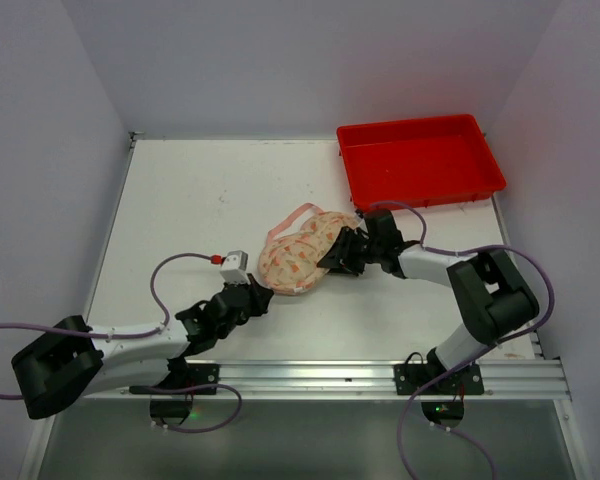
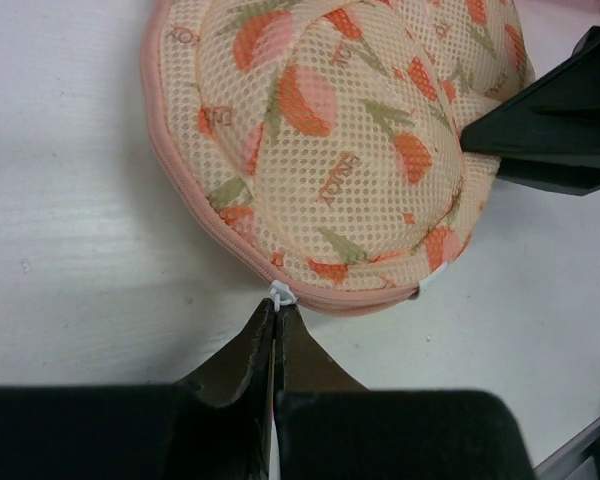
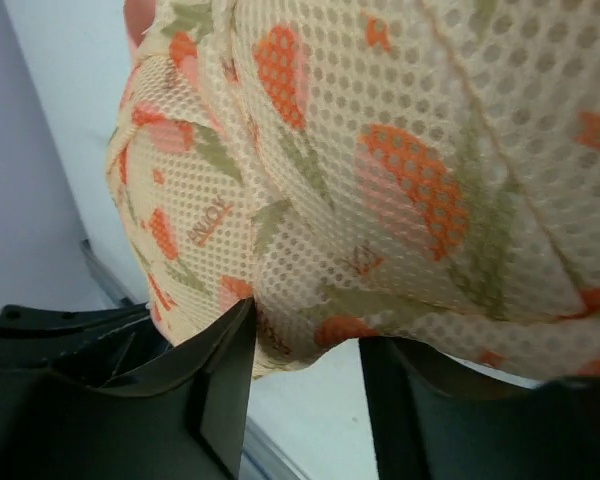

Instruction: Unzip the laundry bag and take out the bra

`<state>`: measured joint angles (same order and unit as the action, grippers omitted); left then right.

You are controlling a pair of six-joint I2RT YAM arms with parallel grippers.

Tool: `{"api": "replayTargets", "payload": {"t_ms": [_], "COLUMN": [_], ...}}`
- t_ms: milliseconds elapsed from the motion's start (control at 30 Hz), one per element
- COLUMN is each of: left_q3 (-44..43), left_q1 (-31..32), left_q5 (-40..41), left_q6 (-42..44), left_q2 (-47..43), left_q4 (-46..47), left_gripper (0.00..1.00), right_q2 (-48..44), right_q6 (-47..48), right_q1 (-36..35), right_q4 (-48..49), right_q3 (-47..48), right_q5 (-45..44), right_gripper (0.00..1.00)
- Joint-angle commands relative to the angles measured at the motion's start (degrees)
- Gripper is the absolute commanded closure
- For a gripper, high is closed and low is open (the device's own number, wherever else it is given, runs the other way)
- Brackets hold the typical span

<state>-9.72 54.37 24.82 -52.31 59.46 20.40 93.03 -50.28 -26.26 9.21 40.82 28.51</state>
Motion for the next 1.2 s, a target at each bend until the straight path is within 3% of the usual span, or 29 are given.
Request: {"api": "replayTargets", "payload": {"t_ms": [0,33,133,233,500,767,800,867,900,967,1000,1067,1100,1167], "left_q3": [-3.64,-4.34,-7.94,-11.11,-17.35,-21.66,-21.49,-20.79,-20.35,-18.94,-18.5,-17.45,-17.27,-17.0], "left_q1": [-0.84,-0.84,-0.32,0.73,4.25,7.06,7.15,7.24,7.33,7.24,7.24,7.24,7.07,6.81], "left_q5": [-3.44,-7.9,-14.86,-18.48,-21.39,-21.83,-21.66,-21.13,-20.69,-19.11,-18.15,-14.37,-12.88,-9.45], "left_q6": [8.54,9.42,11.18,10.92,8.55,8.72,8.63,8.2,8.11,8.11,8.28,9.68,10.21,11.96], "left_q2": [3.71,5.04,10.4,14.36,19.89,24.03,23.95,22.9,22.37,20.27,19.56,17.37,16.66,14.82], "left_q4": [1.38,3.22,4.64,5.43,8.16,8.78,8.78,8.78,8.78,7.99,7.29,4.22,2.99,-0.62], "left_gripper": [1.0,1.0,1.0,1.0,1.0,1.0,1.0,1.0,1.0,1.0,1.0,1.0,1.0,1.0], "right_q2": [-4.17,-5.13,-10.84,-17.17,-28.08,-24.66,-23.87,-21.59,-20.97,-19.74,-19.73,-19.73,-19.82,-20.17], "right_q6": [4.32,3.71,1.33,-0.95,-13.06,-20.29,-20.99,-21.35,-21.35,-21.09,-20.39,-18.46,-16.27,-14.24], "right_q1": [1.39,1.3,1.3,1.21,-3.88,-10.12,-10.21,-10.21,-10.21,-10.21,-10.21,-10.21,-10.21,-10.21], "right_q4": [-6.84,-7.1,-7.36,-8.33,-2.81,4.49,5.54,7.31,7.75,7.49,7.14,5.3,3.81,0.46], "right_q3": [1.37,0.33,-3.1,-6.61,-17.87,-19.37,-19.46,-19.37,-19.29,-18.85,-18.67,-17.53,-16.66,-14.72], "right_q5": [-6.53,-8.71,-12.5,-15.94,-18.23,-20.25,-20.08,-19.55,-19.2,-18.32,-18.06,-17.01,-16.56,-15.68], "right_gripper": [0.49,0.32,0.09,0.01,0.01,0.02,0.04,0.2,0.37,0.56,0.71,0.84,0.96,1.0]}}
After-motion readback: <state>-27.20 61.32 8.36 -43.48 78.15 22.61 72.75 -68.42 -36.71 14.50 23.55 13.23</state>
